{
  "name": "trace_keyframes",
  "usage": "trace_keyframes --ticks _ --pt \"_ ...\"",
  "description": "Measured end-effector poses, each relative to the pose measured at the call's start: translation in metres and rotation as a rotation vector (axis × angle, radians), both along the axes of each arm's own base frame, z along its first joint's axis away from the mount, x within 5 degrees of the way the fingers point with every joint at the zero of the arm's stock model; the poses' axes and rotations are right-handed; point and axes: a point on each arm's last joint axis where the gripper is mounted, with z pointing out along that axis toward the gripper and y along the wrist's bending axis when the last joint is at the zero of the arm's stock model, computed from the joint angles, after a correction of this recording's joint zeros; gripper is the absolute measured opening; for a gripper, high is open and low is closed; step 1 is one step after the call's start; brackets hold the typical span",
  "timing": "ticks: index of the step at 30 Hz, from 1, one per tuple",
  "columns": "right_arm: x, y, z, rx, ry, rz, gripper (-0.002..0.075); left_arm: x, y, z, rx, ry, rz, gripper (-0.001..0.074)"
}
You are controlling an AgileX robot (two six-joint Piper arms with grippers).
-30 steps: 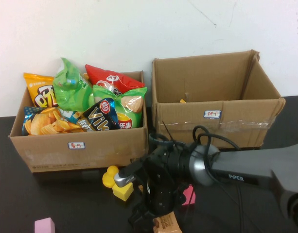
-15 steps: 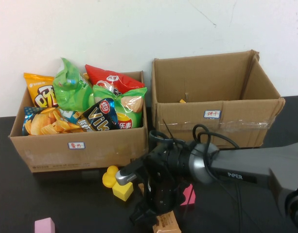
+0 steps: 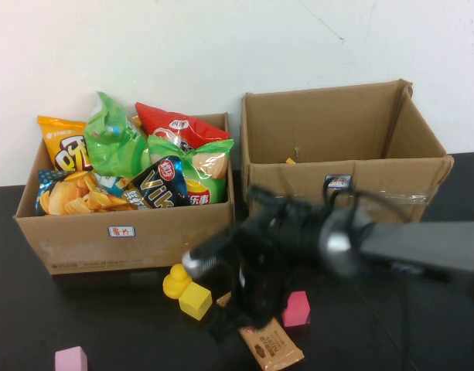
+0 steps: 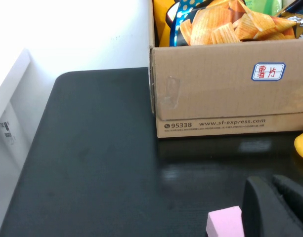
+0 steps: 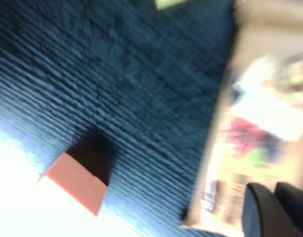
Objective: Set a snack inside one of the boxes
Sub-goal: Pick up the biscuit
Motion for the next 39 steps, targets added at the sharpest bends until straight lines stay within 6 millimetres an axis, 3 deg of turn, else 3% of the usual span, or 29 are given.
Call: trace_keyframes --ticks 7,9,12,16,20,22,29,39 --pt "-0.004 -0.013 0.088 0.08 -0.173 0.034 0.0003 0.0 0.0 0.0 0.0 0.0 0.0 -0.0003" --pt "-0.006 -0.016 0.1 0.089 -0.19 0.037 0.0002 0.0 0.0 0.0 0.0 0.0 0.0 -0.0003" --pt "-0.009 -0.019 0.102 0.061 -0.167 0.044 0.0026 0.0 0.0 0.0 0.0 0.0 0.0 -0.0003" --pt "-0.011 -0.015 0.081 0.032 -0.083 0.046 0.0186 0.0 0.0 0.0 0.0 0.0 0.0 -0.0003" --pt "-0.011 -0.006 0.051 0.048 0.012 0.044 0.0459 0.0 0.0 0.0 0.0 0.0 0.0 -0.0003" --pt "-0.012 -0.002 0.033 0.044 0.06 0.045 0.0547 0.0 0.0 0.0 0.0 0.0 0.0 -0.0003" --pt "-0.003 0.0 -0.016 0.036 0.129 0.055 0.0611 0.0 0.0 0.0 0.0 0.0 0.0 -0.0003" --pt "0.016 -0.015 -0.028 0.017 0.09 0.038 0.0617 0.0 0.0 0.0 0.0 0.0 0.0 -0.0003"
